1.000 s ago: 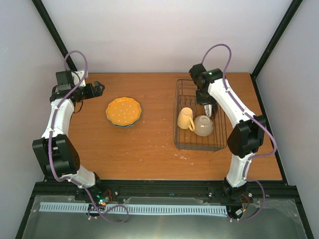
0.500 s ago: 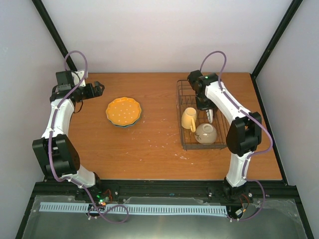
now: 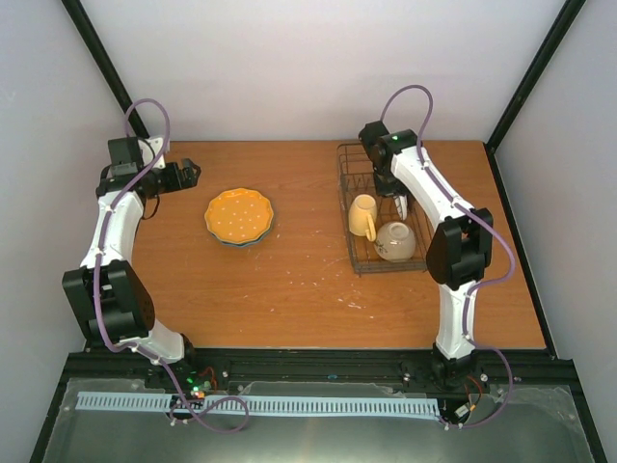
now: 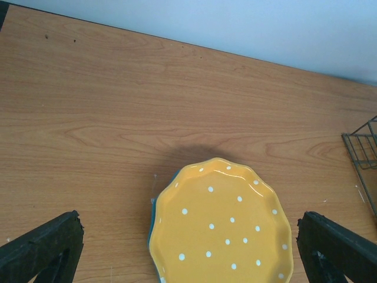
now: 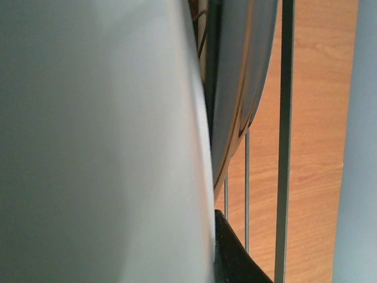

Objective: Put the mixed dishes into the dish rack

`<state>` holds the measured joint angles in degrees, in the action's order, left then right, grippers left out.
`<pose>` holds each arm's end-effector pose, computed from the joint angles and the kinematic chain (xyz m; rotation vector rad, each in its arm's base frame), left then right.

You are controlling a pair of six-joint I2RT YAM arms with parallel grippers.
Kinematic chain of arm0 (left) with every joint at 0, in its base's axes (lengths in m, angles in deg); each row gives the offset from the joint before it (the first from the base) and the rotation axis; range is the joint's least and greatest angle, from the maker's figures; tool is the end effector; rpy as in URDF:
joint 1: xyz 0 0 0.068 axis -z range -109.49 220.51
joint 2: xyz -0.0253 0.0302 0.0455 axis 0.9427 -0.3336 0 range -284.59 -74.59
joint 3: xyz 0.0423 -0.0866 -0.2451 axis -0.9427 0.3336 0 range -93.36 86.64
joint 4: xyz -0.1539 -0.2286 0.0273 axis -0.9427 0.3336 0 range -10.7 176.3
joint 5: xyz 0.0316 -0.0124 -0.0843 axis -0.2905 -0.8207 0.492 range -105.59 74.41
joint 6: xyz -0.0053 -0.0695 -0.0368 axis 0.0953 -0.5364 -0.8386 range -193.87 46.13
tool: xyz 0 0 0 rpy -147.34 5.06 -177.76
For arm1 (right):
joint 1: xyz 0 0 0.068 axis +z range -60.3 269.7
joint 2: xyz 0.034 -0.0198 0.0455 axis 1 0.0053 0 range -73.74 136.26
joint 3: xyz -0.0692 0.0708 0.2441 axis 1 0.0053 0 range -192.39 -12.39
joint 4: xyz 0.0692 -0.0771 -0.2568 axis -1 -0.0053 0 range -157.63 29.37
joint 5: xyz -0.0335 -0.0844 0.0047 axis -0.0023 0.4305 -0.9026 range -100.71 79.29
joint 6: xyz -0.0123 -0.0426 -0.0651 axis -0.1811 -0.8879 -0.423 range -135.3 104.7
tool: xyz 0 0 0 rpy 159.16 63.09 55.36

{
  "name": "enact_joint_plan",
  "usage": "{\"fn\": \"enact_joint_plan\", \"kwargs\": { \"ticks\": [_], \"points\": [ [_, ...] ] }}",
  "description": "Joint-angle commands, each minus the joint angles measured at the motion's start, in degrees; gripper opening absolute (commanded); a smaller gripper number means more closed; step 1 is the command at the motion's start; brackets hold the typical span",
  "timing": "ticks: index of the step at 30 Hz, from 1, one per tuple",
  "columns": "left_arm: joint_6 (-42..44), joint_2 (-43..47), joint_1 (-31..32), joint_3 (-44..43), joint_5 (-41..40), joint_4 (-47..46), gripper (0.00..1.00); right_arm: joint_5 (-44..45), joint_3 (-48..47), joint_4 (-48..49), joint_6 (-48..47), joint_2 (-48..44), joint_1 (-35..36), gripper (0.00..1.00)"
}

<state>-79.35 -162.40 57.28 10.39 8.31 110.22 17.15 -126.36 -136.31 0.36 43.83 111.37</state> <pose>0.3748 0.0600 0.2822 -0.1594 2.2630 -0.4096 0.4088 0.1284 0.2509 -0.0806 2.7565 -0.5649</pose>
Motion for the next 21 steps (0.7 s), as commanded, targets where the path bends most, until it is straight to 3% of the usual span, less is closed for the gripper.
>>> {"fn": "enact_joint_plan", "kwargs": {
  "ticks": [1,21],
  "points": [
    [0.66,-0.40,-0.13,-2.80,-0.35,0.11,1.00,7.62,-2.99,9.89,-3.17,-0.85,-0.05,0.03],
    [1.17,-1.62,-0.17,-3.62,-1.49,1.00,1.00,4.45,-5.95,11.32,-2.88,8.93,-0.06,0.05]
  ]
}}
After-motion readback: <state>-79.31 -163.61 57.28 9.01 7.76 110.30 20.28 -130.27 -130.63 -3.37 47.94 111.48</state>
